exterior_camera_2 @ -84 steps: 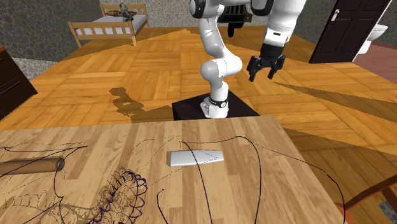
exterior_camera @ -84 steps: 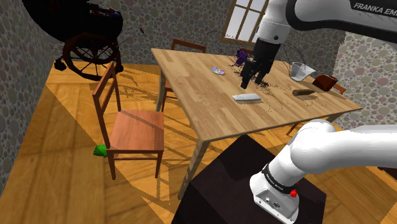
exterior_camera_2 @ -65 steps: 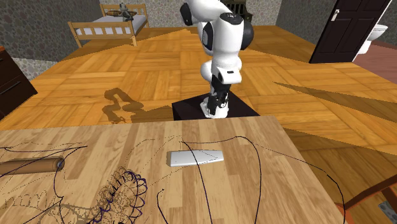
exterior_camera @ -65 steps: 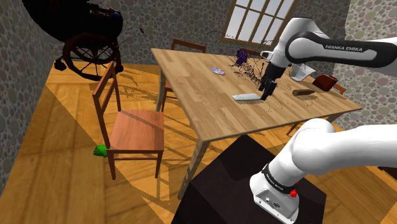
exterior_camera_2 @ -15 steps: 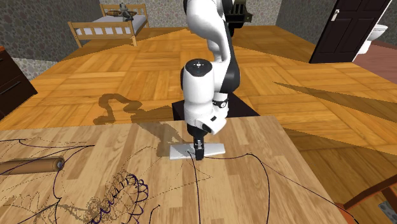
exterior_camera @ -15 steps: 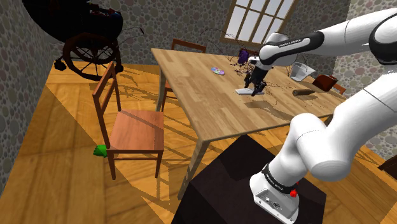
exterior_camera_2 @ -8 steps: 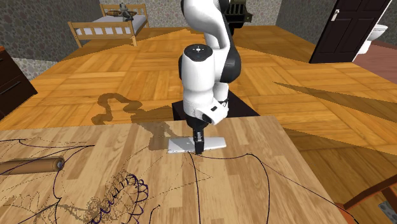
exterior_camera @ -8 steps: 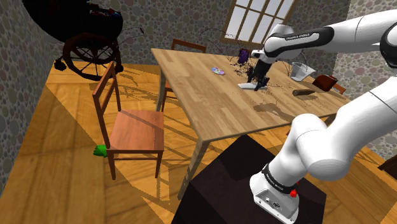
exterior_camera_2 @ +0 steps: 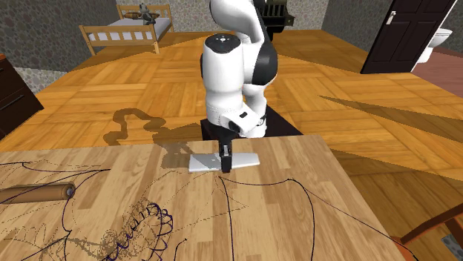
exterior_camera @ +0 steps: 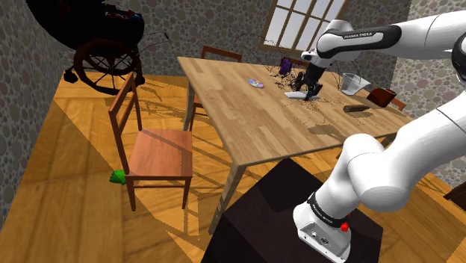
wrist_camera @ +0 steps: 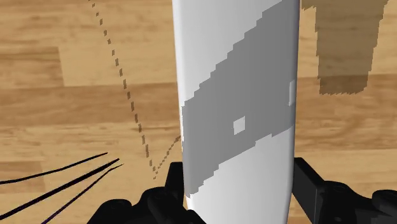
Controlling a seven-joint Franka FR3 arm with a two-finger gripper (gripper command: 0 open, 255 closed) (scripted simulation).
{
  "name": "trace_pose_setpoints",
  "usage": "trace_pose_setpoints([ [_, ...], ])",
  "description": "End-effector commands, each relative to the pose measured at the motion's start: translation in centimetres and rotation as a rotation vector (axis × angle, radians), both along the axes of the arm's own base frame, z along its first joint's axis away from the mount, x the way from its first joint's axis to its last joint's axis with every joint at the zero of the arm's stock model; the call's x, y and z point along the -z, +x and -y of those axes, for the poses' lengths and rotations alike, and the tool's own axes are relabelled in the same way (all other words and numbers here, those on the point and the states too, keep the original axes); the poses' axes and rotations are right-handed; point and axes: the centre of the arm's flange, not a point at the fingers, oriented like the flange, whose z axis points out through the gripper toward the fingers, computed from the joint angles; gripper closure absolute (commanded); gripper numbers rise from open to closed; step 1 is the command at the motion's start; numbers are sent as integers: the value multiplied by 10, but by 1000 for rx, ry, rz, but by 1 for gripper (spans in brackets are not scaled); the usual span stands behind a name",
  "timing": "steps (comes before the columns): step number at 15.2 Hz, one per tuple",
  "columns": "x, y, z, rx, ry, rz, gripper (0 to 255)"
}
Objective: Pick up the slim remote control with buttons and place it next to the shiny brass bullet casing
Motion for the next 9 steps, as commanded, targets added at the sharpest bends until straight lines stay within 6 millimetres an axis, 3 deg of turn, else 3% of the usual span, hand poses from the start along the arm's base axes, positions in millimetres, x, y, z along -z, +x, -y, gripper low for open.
trace_pose_setpoints([
  [1, -2, -9, 21, -1, 0, 0, 255],
  [9, -2, -50, 119, -1, 0, 0, 255],
])
